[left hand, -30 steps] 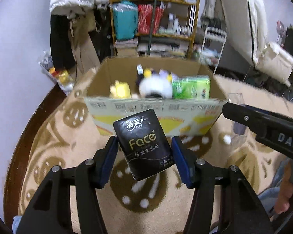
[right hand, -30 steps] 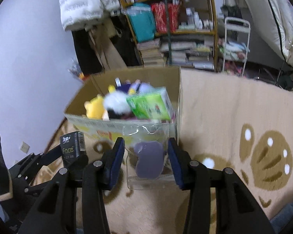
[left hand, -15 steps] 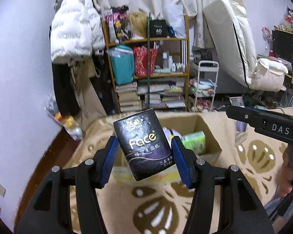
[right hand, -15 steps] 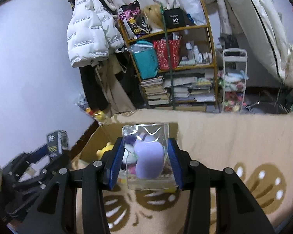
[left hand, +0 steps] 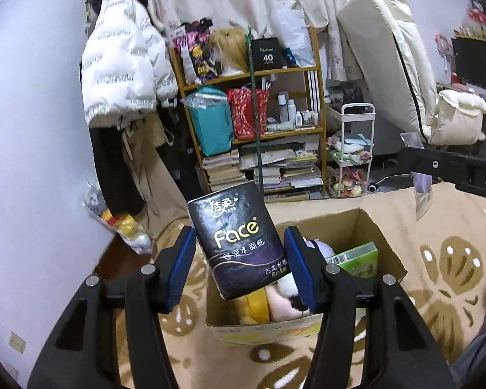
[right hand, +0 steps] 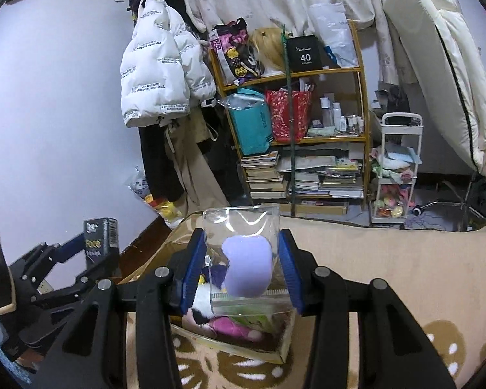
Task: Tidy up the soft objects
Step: 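Lift both packets and carry them over the box, then open both tools to drop the two packets into the box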
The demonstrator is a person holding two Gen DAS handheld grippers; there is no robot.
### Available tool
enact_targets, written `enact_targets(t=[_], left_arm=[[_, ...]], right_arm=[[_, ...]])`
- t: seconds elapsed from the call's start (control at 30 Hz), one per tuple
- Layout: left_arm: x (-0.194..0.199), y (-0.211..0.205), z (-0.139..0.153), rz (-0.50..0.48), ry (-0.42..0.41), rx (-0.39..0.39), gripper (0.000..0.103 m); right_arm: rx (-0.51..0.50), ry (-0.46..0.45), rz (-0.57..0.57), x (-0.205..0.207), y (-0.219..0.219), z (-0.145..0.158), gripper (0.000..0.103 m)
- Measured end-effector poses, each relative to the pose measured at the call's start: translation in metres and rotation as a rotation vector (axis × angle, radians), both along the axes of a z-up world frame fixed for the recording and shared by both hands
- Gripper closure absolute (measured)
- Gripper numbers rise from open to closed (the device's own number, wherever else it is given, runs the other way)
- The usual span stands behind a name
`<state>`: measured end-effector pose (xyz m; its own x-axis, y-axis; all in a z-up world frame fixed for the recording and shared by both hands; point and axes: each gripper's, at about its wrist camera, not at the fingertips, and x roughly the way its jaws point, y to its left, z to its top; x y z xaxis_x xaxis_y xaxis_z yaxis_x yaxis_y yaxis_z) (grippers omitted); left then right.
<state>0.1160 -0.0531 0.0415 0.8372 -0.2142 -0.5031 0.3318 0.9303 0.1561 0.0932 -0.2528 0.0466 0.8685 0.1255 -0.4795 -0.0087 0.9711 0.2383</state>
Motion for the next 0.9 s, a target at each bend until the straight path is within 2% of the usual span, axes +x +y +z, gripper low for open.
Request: enact_targets(t=[0.07,0.17,0.47,0.67,0.83,0.9], left_arm=[[0.005,0.000,-0.010,-0.007,0.031,-0.019,0.047],[0.010,-0.005,-0.023,-0.007,0.040,0.001,0.047],[0.026,-0.010,-0.057,0.013,0.113,-0.011,0.047],[0.033,-0.006,-0.065,0.033,0.141,-0.036,0.047],[0.034,-0.005,-0.068,0.046,0.141,-0.026,0.045],[0.032,-0.004,-0.065,0.047,0.117,-0.016,0.035]], right_arm=[[0.001,-0.020,-0.022,0.000,0.001,-0.008,0.055],[0.003,-0.021,-0.011,0.003,0.003,-0.018,0.055],[-0.001,0.064,0.022,0.023,0.009,-0.055,0.054],[-0.014,0.120,0.049,0.033,0.015,-0.076,0.053],[-0.022,0.140,0.065,0.036,0.019,-0.084,0.053],[-0.016,0.150,0.069,0.036,0.019,-0.086,0.052]])
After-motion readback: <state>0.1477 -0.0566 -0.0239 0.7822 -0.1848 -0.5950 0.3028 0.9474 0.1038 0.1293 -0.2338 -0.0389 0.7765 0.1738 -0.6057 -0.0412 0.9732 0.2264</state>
